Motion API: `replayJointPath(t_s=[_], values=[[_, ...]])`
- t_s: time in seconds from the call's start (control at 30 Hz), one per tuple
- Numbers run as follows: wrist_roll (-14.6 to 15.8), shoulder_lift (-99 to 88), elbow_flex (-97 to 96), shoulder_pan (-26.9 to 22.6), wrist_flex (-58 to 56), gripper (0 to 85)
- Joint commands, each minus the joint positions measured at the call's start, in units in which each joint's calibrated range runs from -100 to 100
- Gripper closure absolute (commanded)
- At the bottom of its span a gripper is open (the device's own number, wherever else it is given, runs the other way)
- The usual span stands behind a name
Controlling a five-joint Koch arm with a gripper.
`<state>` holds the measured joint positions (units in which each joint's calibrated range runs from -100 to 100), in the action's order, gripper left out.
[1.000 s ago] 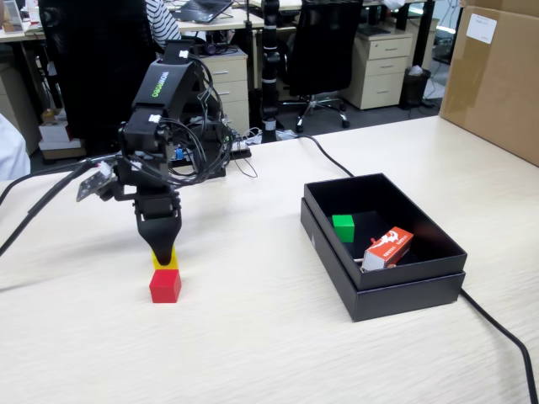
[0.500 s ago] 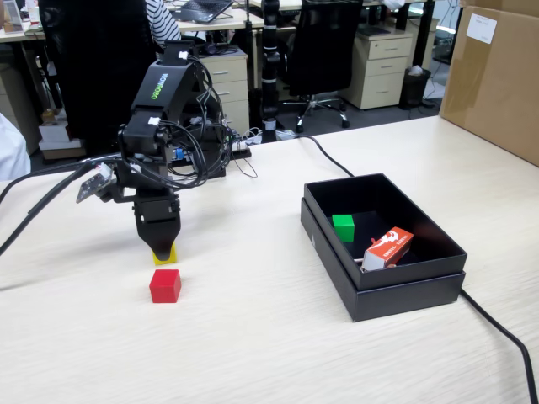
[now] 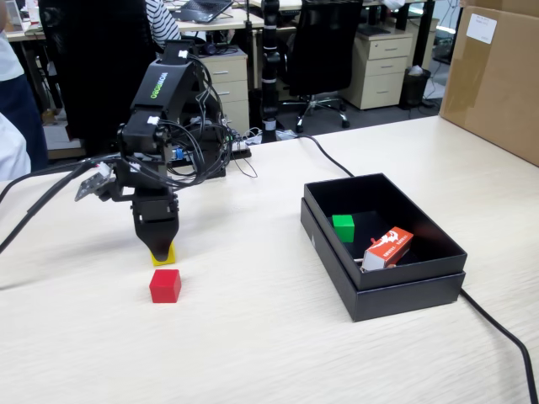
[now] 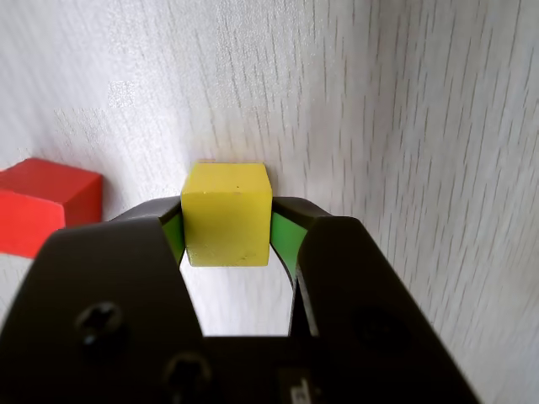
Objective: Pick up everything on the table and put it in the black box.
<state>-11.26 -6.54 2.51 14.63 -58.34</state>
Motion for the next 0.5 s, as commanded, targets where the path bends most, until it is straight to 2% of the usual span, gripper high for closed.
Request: replayJointPath(t_s=[0.0,0.3,0.47], values=[[1.0,-11.4,3.7,-1.3,-0.5,84.5],[5.6,-30.8,5.0,-11.4,-3.6,84.5],[10.0,-32.9,11.6,-22.5,-5.1,84.5]])
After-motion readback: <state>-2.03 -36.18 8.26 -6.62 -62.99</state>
